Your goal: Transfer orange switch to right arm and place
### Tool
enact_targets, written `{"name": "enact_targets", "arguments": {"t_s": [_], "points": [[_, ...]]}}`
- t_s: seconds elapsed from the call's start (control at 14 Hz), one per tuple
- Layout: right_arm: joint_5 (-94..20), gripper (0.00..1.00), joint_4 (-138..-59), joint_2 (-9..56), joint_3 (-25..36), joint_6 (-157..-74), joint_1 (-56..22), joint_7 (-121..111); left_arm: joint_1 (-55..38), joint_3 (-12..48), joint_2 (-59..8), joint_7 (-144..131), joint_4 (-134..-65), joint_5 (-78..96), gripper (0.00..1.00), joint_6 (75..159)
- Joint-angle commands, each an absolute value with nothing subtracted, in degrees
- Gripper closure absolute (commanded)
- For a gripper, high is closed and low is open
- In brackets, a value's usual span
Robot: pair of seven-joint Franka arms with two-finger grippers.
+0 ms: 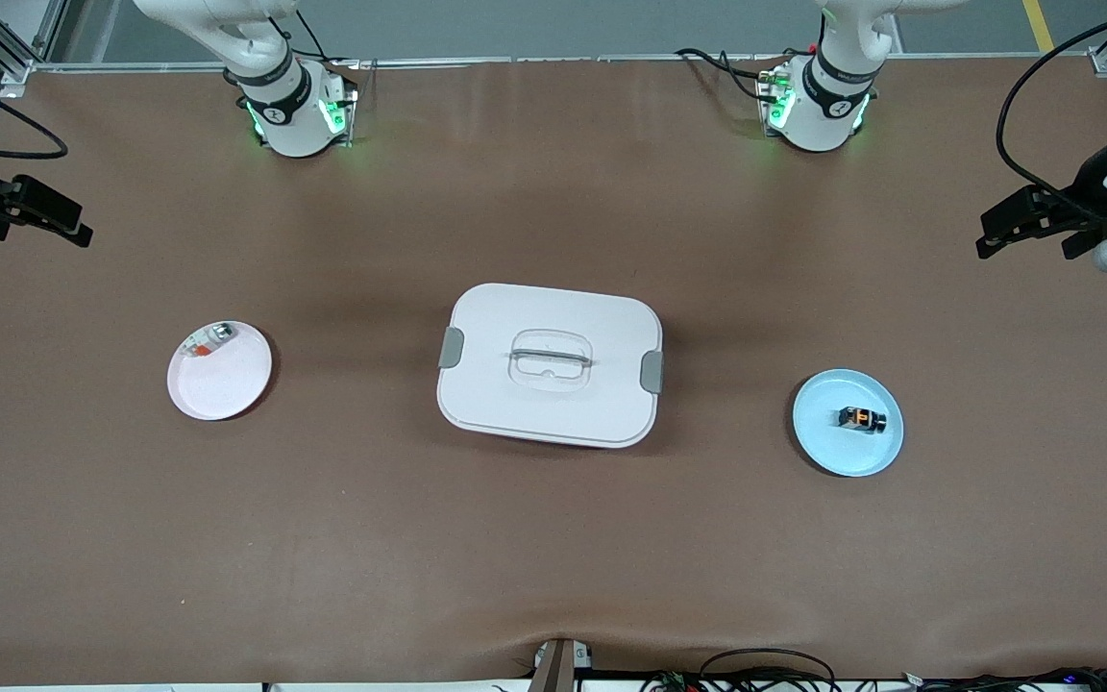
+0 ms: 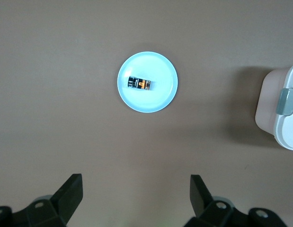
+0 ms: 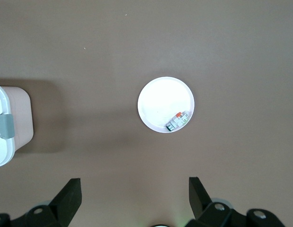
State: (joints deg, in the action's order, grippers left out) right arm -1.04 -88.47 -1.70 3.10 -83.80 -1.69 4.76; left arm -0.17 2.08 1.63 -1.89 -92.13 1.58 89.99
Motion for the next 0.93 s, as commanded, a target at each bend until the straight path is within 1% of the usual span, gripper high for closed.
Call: {"name": "enact_targets", "arguments": {"t_s": [0.0,0.64,0.86], "points": [[-0.53,0.00,-90.09,-3.16,3.16,-84.29,-1.85,4.13,0.00,2.29,1.32,-2.28,-90.79,1.67,0.00,88.77],[-0.88,0.00,-90.09,-3.16,3.25,-84.20,-1.76,4.13,0.70,1.93,1.14,-1.84,-90.70,2.46,0.00,88.68],[-1.05,0.00,-90.09,-3.16,3.25,-84.20,-1.58,4.13,0.53,2.02,-1.13,-1.93,-92.63,2.37,0.00,88.33]]}}
